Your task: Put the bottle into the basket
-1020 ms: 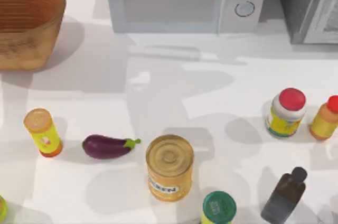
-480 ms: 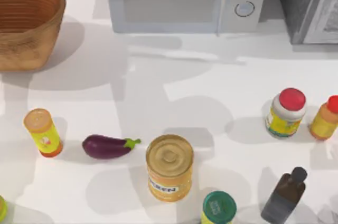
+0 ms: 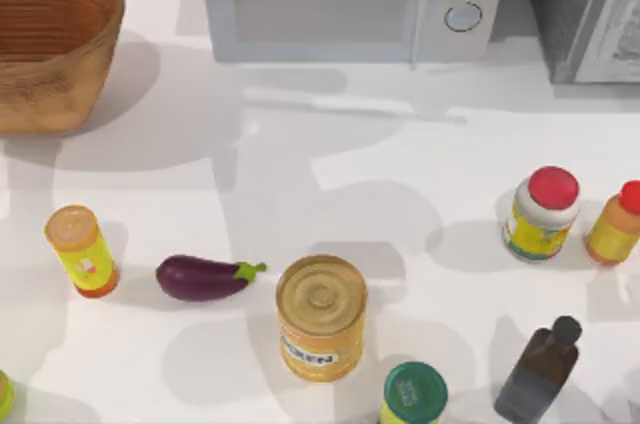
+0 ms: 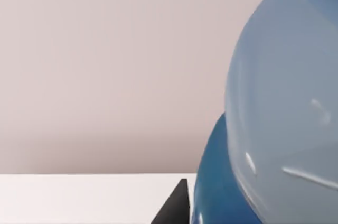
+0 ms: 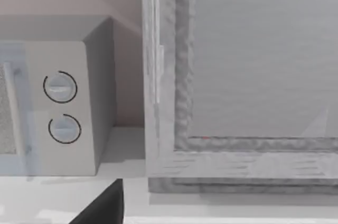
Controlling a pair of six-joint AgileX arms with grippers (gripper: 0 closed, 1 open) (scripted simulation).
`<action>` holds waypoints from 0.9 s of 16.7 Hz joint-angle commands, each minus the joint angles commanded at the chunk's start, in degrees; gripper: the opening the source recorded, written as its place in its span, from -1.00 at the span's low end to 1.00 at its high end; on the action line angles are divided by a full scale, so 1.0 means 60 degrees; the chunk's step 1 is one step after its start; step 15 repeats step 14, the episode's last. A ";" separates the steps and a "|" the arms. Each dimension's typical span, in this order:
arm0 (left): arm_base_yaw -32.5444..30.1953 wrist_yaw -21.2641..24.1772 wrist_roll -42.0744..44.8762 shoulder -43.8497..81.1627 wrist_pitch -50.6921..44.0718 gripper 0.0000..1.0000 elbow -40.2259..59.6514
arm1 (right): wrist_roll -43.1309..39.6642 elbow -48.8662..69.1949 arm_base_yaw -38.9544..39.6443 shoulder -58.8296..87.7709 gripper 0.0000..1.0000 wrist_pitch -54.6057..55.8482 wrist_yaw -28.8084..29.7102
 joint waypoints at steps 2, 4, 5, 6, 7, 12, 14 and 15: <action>0.0000 0.0000 0.0000 0.0000 0.0000 0.06 0.0000 | 0.0000 0.0000 0.0000 0.0000 1.00 0.0000 0.0000; 0.0000 0.0000 0.0000 0.0000 0.0000 0.36 0.0000 | 0.0000 0.0000 0.0000 0.0000 1.00 0.0000 0.0000; 0.0000 0.0000 0.0000 0.0000 0.0000 0.51 0.0000 | 0.0000 0.0000 0.0000 0.0000 1.00 0.0000 0.0000; 0.0000 0.0000 0.0000 0.0000 0.0000 0.66 0.0000 | 0.0000 0.0000 0.0000 0.0000 1.00 0.0000 0.0000; 0.0000 0.0000 0.0000 0.0000 0.0000 0.81 0.0000 | 0.0000 0.0000 0.0000 0.0000 1.00 0.0000 0.0000; 0.0000 0.0000 0.0000 0.0000 0.0000 1.00 0.0000 | 0.0000 0.0000 0.0000 0.0000 1.00 0.0000 0.0000; 0.0000 0.0000 0.0000 0.0000 0.0000 1.00 0.0000 | 0.0000 0.0000 0.0000 0.0000 1.00 0.0000 0.0000; 0.0000 0.0000 0.0000 0.0000 0.0000 1.00 0.0000 | 0.0000 0.0000 0.0000 0.0000 1.00 0.0000 0.0000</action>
